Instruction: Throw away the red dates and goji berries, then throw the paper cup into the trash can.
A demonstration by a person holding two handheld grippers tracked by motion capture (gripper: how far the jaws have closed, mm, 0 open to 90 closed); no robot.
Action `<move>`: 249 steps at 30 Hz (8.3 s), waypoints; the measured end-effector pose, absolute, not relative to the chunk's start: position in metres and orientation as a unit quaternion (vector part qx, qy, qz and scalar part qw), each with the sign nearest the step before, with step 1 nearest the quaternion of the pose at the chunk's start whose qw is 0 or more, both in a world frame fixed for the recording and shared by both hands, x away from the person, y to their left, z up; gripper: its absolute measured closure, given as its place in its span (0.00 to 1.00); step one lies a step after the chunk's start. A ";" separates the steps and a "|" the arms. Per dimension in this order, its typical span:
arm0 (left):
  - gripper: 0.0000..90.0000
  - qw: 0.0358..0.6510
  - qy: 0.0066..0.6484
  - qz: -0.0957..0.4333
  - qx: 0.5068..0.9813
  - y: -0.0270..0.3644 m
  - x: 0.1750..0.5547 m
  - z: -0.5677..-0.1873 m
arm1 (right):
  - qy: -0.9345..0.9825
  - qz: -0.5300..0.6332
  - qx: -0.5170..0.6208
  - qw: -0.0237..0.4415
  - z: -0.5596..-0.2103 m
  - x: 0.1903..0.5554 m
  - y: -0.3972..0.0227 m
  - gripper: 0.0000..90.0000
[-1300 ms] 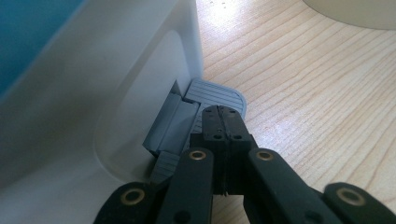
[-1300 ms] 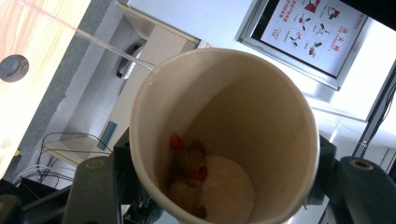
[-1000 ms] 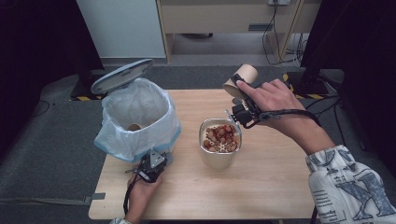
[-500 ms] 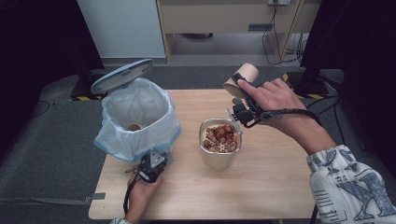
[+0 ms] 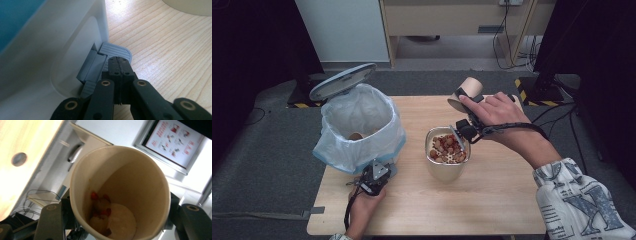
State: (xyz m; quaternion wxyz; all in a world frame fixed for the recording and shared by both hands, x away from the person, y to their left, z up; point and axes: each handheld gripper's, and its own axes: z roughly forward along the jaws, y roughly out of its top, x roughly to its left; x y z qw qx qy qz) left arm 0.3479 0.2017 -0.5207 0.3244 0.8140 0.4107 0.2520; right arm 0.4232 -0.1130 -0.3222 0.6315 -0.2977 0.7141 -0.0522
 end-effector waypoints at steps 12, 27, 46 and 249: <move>0.99 0.325 0.411 0.252 0.814 0.202 0.348 -0.521 | 0.722 -0.092 -0.351 0.589 -0.355 0.422 -0.108 0.41; 0.99 0.326 0.411 0.252 0.813 0.202 0.348 -0.521 | 0.722 -0.067 -0.328 0.605 -0.339 0.421 -0.110 0.41; 0.99 0.326 0.410 0.252 0.814 0.202 0.348 -0.521 | 0.736 -0.035 -0.292 0.609 -0.335 0.425 -0.113 0.41; 0.99 0.327 0.410 0.251 0.814 0.202 0.348 -0.521 | 0.822 0.532 0.179 0.099 -0.278 0.487 -0.155 0.38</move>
